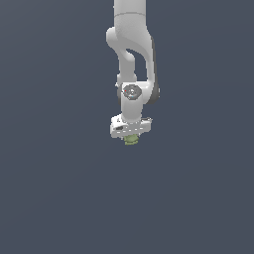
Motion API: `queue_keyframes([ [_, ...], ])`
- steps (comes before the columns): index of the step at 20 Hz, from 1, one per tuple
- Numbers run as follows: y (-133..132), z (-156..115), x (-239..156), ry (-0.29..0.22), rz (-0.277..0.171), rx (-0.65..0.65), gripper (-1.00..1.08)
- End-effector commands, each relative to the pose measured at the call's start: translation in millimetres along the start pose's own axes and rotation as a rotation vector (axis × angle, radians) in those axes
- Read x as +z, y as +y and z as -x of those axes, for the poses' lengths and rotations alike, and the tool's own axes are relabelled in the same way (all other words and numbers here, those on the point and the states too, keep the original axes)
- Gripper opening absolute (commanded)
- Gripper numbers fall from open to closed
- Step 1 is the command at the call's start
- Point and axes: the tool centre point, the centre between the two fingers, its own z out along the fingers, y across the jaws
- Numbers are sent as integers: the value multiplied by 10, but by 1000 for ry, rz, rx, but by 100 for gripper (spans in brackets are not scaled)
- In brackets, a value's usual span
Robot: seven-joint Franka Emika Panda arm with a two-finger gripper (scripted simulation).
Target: Pick up the object and move it to a goal position.
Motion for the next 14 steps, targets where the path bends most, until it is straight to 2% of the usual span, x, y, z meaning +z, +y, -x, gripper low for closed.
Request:
queue_keyframes([
  [1,-3,6,11,-2,0,0,-100],
  [14,61,-99,-171,-1,0,0,-100],
])
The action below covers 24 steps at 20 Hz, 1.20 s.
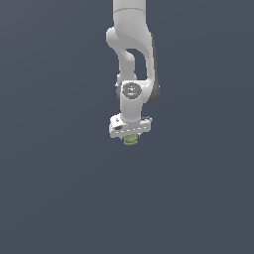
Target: Pick up the object and move it to a goal position.
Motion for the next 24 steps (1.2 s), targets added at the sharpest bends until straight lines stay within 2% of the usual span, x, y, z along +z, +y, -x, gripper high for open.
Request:
queue_keyframes([
  [1,32,-56,-92,1,0,0,-100],
  [8,171,-300,-493,1,0,0,-100],
  [24,593,-1054,-1680,1,0,0,-100],
])
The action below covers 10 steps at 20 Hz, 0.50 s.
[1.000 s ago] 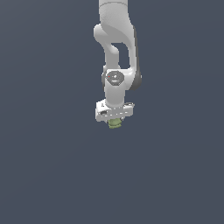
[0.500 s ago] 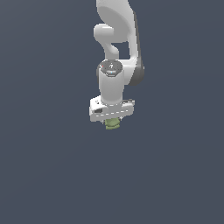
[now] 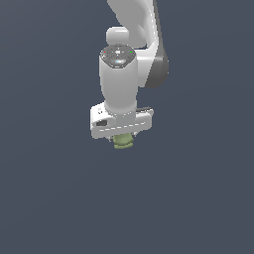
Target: Pick up the object and move it to a goal position.
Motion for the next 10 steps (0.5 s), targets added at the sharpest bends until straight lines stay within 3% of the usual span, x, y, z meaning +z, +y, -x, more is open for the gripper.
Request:
queue_keyframes([
  [1,57,-102,-160,-1,0,0,-100],
  [10,230,-423,-631,-1,0,0,-100],
])
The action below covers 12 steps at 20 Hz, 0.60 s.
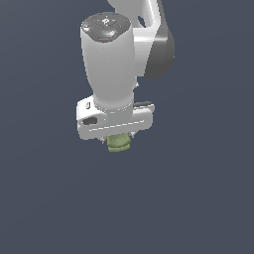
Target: Pick up the object and move it to a goal position.
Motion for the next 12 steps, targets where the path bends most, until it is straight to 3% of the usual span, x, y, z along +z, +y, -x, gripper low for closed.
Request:
queue_keyframes([
  [1,43,-81,-119,-1,0,0,-100],
  [12,179,-350,-482,-1,0,0,-100],
])
